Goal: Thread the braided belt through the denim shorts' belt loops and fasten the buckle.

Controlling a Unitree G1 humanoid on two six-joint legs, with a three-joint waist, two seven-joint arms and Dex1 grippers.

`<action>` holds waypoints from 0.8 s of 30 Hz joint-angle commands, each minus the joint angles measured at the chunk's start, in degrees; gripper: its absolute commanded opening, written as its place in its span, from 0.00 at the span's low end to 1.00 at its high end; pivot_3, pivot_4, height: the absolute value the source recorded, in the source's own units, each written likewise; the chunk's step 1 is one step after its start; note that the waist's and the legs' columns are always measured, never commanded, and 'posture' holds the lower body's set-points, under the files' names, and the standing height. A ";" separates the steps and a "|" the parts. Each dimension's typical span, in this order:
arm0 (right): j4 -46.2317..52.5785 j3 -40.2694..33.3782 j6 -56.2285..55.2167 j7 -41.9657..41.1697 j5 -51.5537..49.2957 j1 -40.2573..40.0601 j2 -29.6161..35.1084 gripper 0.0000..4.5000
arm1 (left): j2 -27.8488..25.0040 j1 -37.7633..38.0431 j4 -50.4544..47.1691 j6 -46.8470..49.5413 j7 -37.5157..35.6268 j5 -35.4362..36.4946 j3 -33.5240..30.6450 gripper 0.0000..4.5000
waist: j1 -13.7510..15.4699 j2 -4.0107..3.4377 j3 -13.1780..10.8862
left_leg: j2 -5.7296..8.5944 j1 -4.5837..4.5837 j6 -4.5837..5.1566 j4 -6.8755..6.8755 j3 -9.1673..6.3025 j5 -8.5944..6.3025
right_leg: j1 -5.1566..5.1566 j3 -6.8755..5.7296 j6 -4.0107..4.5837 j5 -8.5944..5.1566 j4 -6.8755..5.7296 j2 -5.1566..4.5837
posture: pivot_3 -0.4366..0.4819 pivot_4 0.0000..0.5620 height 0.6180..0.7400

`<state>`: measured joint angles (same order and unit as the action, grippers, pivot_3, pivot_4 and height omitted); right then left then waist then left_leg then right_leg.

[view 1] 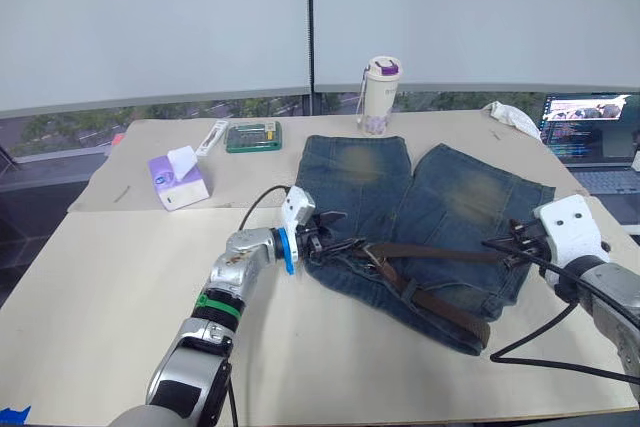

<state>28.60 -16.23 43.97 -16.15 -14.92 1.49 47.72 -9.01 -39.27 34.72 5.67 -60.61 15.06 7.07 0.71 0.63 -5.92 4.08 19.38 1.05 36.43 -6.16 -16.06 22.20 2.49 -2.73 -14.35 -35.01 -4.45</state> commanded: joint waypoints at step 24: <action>-0.15 0.52 -8.58 -4.21 4.99 0.66 -5.24 0.00 | -8.74 12.72 -24.73 18.11 -11.70 4.89 5.56 0.99 | 0.00 -0.19 0.09 | -0.03 -0.04 0.11 0.03 -0.03 -0.07 | -0.03 0.06 0.01 0.00 -0.03 -0.01 | 0.48 0.27 1.00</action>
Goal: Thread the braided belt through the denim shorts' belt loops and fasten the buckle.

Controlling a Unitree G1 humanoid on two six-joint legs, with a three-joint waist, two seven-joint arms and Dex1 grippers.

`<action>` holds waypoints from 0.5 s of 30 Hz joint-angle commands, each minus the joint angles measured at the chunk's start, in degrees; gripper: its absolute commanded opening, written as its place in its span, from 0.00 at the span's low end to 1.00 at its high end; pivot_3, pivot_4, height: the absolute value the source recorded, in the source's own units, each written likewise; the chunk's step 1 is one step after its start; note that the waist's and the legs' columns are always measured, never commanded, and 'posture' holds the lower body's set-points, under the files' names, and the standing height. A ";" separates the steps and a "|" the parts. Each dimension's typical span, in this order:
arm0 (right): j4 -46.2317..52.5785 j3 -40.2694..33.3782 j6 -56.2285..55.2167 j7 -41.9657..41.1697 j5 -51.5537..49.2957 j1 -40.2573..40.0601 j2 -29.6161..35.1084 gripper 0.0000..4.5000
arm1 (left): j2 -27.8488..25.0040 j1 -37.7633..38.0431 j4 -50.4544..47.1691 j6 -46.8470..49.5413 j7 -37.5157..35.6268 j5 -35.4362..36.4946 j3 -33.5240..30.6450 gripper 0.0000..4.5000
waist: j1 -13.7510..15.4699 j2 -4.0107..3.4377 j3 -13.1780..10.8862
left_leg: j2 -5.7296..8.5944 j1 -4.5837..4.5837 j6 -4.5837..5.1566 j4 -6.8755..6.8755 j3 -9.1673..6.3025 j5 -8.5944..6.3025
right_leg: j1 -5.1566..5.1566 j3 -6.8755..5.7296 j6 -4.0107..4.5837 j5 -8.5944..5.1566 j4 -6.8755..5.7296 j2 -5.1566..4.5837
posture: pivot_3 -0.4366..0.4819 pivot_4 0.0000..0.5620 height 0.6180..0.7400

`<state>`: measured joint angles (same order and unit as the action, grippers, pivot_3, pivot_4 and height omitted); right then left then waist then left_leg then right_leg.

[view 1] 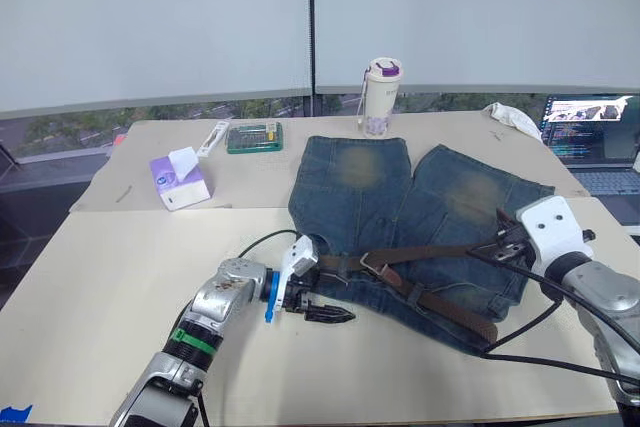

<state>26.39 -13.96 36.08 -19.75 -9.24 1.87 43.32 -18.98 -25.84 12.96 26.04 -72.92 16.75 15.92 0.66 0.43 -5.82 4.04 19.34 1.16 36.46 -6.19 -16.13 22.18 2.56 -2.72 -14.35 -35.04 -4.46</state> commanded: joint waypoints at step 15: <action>4.96 -0.11 2.35 -1.62 -0.93 -0.71 -4.55 0.00 | 11.28 -9.65 11.07 -14.24 11.68 1.76 -9.08 0.53 | 0.07 0.04 -0.03 | 0.03 0.04 -0.01 0.12 -0.01 0.00 | -0.01 -0.02 0.00 0.00 0.00 0.00 | 0.48 0.27 1.00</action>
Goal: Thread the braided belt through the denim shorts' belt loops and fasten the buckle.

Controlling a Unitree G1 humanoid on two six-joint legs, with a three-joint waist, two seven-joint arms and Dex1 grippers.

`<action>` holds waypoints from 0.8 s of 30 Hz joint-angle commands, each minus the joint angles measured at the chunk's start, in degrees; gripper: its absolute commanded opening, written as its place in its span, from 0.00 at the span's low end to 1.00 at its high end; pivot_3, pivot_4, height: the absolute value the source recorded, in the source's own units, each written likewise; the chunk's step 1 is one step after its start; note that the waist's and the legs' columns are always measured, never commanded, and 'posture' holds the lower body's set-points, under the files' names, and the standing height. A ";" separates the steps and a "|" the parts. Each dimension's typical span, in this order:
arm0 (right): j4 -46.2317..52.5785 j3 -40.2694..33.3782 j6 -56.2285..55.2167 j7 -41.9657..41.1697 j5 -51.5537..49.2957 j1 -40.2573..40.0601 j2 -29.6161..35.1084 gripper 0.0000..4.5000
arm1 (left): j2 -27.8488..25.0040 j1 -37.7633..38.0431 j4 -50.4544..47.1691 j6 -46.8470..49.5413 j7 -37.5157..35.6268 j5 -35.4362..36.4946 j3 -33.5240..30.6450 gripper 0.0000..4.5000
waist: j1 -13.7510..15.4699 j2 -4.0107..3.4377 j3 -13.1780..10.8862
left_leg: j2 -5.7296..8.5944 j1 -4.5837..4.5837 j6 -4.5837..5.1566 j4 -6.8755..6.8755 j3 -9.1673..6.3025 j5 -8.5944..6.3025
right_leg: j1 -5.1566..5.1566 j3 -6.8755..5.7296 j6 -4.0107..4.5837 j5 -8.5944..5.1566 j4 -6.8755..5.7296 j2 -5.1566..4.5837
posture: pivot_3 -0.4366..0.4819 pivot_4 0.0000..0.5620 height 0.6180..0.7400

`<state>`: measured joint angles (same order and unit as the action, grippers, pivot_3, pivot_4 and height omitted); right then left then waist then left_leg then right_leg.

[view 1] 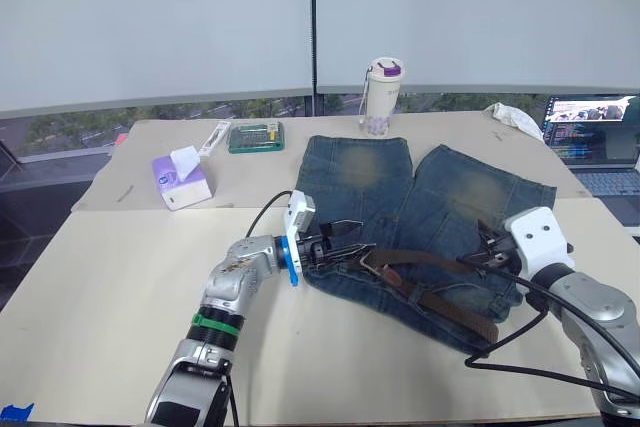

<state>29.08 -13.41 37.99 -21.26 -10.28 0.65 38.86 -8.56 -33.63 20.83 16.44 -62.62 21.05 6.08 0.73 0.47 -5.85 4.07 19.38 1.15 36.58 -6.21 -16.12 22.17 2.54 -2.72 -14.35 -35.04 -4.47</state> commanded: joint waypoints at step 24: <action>4.00 1.32 2.51 0.29 0.50 0.49 -1.69 0.00 | 7.43 -6.70 19.88 -14.58 4.42 -8.53 2.08 0.01 | 0.06 0.04 -0.02 | 0.02 0.02 0.01 0.06 0.01 0.00 | 0.00 -0.02 -0.01 0.00 -0.01 0.00 | 0.48 0.27 1.00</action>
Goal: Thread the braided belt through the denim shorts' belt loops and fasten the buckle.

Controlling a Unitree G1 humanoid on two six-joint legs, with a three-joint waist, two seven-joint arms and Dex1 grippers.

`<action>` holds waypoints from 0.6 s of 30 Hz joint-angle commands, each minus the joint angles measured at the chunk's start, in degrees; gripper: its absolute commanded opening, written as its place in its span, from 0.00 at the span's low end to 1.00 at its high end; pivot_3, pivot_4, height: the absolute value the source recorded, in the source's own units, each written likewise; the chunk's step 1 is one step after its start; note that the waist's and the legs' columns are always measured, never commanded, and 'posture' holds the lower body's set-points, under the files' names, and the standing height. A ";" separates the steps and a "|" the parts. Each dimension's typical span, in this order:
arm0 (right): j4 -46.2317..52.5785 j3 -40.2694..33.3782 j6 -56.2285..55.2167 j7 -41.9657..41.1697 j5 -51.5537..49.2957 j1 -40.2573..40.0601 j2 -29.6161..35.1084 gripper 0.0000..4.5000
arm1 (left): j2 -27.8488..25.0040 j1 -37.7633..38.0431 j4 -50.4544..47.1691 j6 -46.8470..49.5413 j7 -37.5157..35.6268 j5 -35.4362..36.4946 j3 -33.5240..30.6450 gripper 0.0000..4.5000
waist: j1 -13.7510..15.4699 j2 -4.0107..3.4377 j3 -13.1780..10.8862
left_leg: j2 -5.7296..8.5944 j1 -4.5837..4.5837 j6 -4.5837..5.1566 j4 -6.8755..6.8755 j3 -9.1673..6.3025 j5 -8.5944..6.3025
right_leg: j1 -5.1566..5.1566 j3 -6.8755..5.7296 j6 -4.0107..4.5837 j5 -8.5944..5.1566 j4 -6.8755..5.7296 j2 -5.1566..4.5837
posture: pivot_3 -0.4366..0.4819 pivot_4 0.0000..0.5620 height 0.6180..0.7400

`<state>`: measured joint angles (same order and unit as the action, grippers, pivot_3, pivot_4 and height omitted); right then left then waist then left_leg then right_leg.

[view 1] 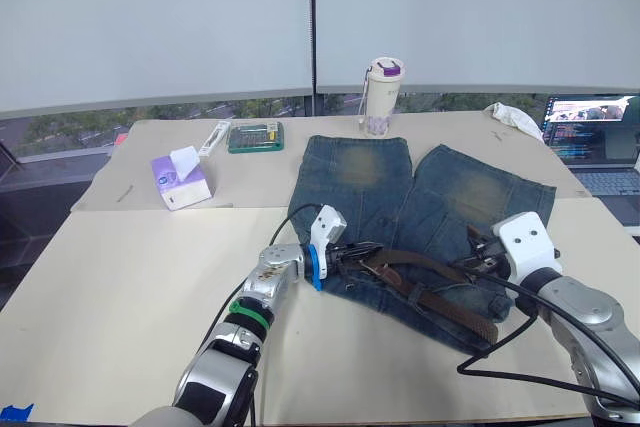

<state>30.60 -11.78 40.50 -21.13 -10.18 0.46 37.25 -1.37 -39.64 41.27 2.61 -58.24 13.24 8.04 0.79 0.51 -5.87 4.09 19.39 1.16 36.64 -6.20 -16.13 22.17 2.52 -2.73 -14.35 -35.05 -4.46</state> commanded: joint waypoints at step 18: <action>2.86 0.54 0.39 0.34 0.42 0.87 -0.27 0.00 | -1.14 -0.71 3.92 -0.10 2.34 -7.73 3.72 0.01 | 0.03 -0.01 0.01 | 0.01 -0.06 0.00 0.00 0.00 0.00 | -0.05 -0.01 0.00 0.00 -0.02 0.01 | 0.48 0.27 1.00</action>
<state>30.93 -10.80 40.63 -21.10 -10.16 0.80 37.24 -1.75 -40.27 43.53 0.60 -56.27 7.64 10.41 0.81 0.51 -5.86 4.10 19.33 1.16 36.65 -6.20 -16.13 22.11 2.50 -2.73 -14.35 -35.07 -4.45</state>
